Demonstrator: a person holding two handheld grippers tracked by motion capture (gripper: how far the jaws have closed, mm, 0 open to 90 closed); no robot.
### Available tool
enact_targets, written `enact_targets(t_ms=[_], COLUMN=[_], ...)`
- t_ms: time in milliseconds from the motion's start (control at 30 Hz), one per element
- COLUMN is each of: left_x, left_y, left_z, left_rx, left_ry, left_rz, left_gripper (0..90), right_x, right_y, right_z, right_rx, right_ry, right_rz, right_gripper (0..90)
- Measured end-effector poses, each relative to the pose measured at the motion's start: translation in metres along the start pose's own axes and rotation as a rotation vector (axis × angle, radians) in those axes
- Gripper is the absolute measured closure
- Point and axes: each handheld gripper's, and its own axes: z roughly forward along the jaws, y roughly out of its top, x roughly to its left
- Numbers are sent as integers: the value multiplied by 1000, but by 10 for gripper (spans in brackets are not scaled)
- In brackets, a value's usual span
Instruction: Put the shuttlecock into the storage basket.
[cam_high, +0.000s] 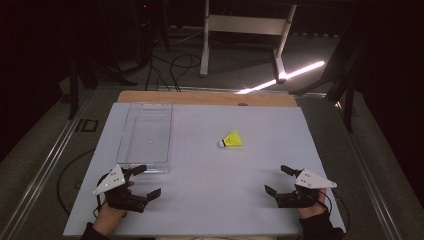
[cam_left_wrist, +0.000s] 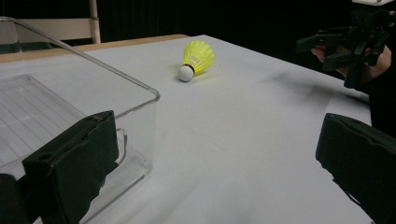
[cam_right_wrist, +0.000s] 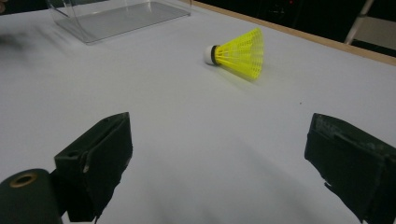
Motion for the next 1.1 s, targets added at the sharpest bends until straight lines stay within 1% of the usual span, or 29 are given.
enact_targets(t_ms=[267, 333, 467, 567, 600, 633, 667, 700, 833, 867, 900, 967, 1000, 1033, 1067, 1100], left_x=[-1, -1, -3, -4, -5, -5, -5, -5, -5, -6, -6, -6, -6, -6, -6, -6], left_y=[0, 1, 4, 7, 8, 10, 14, 14, 25, 31, 31, 37, 42, 42, 47, 47], left_z=[1, 1, 1, 0, 0, -1, -3, -3, -6, -7, -7, -7, -7, -7, -7, -7], left_rx=[5, 2, 1, -4, -1, -3, -2, -2, -11, -6, -6, 6, 14, 14, 13, 13], left_ry=[-8, -20, -27, -21, -16, -21, -14, -14, -22, -27, -27, -35, -41, -41, -52, -52], left_rz=[2, -2, -4, -3, -5, -11, -11, -11, -19, -10, -10, -1, 4, 4, 5, 5], left_gripper=[0, 1, 0, 0, 0, 0, 0, 0, 0, 0, 0, 0, 0, 0, 0, 0], right_x=[1, 1, 1, 1, 1, 1, 1, 1, 2, 2, 2, 2, 2, 2, 2, 2], right_y=[1, 1, 2, 2, 2, 2, 3, 3, 3, 4, 4, 4, 4, 4, 4, 4], right_z=[-1, -1, -3, -3, -3, -2, -2, -2, -2, -2, -2, -2, -3, -2, -3, -3], right_rx=[0, 0, -7, -8, -8, -8, -7, -7, -12, -14, -14, -13, -13, -12, -13, -13], right_ry=[-8, -11, -17, -20, -20, -19, -16, -16, -16, -14, -14, -12, -15, -14, -16, -16], right_rz=[-1, -4, -3, -4, -4, -6, -6, -6, -8, -9, -9, -8, -10, -10, -9, -9], right_gripper=[78, 78, 78, 78, 78, 78, 78, 78, 78, 78, 78, 78, 78, 78, 78, 78])
